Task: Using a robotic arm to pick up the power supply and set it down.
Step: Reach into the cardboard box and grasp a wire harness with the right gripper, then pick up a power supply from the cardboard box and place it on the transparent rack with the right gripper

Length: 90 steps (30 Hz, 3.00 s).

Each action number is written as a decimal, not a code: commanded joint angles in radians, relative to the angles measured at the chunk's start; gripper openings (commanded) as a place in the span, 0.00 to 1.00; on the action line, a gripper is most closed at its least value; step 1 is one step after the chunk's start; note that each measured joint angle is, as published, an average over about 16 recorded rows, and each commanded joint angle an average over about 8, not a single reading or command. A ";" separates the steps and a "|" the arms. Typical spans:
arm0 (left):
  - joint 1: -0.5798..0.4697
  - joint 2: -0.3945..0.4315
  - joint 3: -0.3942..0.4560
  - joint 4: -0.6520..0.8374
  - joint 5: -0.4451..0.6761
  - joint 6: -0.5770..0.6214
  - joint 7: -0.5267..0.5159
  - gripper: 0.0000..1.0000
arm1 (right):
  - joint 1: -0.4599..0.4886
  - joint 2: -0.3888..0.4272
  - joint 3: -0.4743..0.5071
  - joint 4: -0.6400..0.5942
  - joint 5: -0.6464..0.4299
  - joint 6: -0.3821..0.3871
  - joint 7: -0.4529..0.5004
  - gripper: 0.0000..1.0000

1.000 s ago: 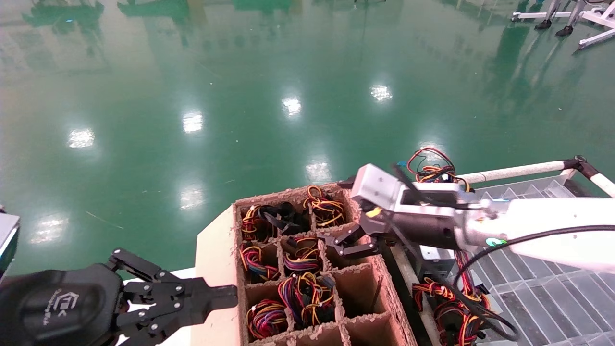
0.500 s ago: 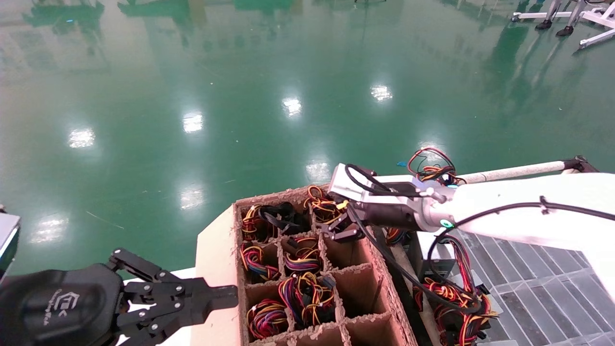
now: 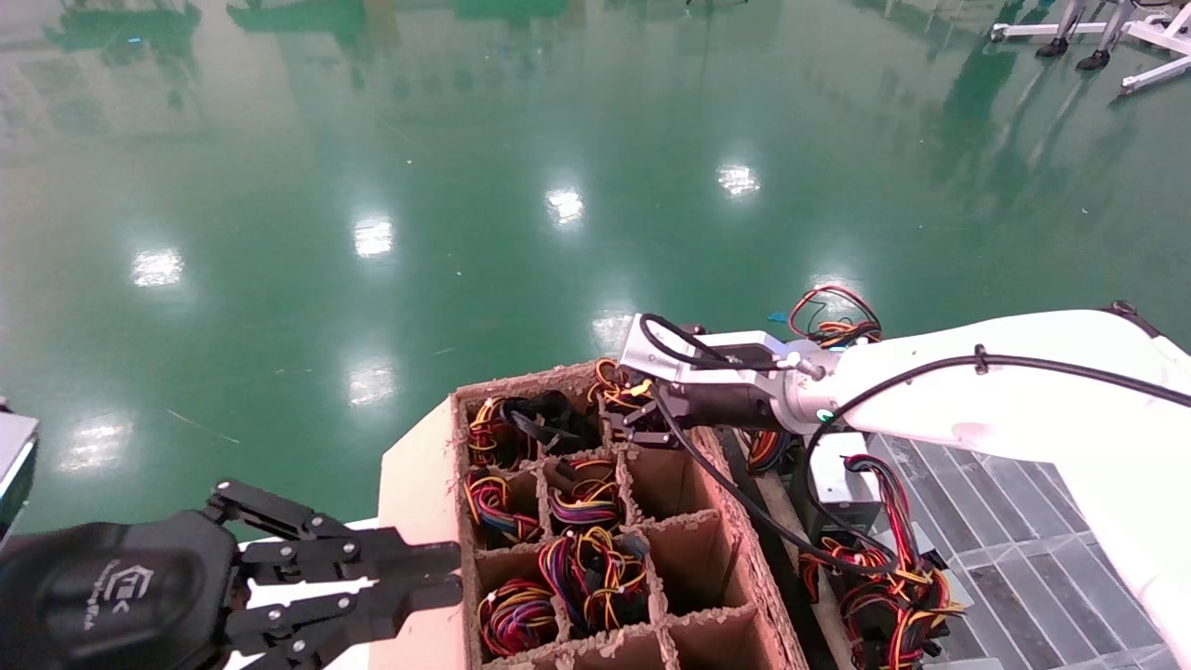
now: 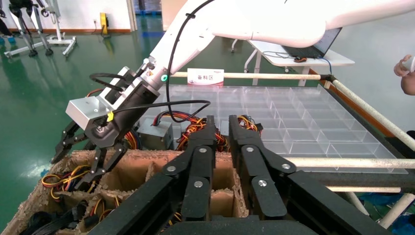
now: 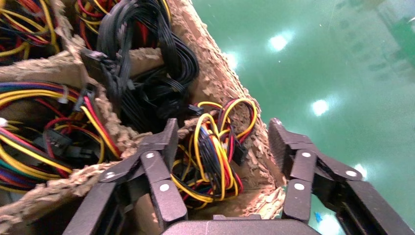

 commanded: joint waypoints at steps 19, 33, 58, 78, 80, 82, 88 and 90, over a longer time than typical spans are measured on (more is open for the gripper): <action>0.000 0.000 0.000 0.000 0.000 0.000 0.000 1.00 | 0.050 -0.049 0.015 -0.219 0.033 -0.005 -0.117 0.00; 0.000 0.000 0.001 0.000 0.000 0.000 0.000 1.00 | 0.096 -0.023 0.047 -0.255 0.086 -0.064 -0.149 0.00; 0.000 0.000 0.001 0.000 -0.001 0.000 0.001 1.00 | 0.183 0.233 0.170 0.156 0.238 -0.209 0.067 0.00; 0.000 -0.001 0.001 0.000 -0.001 -0.001 0.001 1.00 | 0.352 0.555 0.221 0.347 0.154 -0.277 0.228 0.00; 0.000 -0.001 0.001 0.000 -0.001 -0.001 0.001 1.00 | 0.367 0.579 0.220 0.334 0.141 -0.294 0.222 0.00; 0.000 -0.001 0.001 0.000 -0.001 -0.001 0.001 1.00 | 0.377 0.601 0.218 0.318 0.132 -0.310 0.213 0.00; 0.000 -0.001 0.002 0.000 -0.001 -0.001 0.001 1.00 | 0.362 0.648 0.205 0.271 0.114 -0.351 0.176 0.00; 0.000 -0.001 0.002 0.000 -0.001 -0.001 0.001 1.00 | 0.345 0.656 0.199 0.258 0.110 -0.358 0.164 0.00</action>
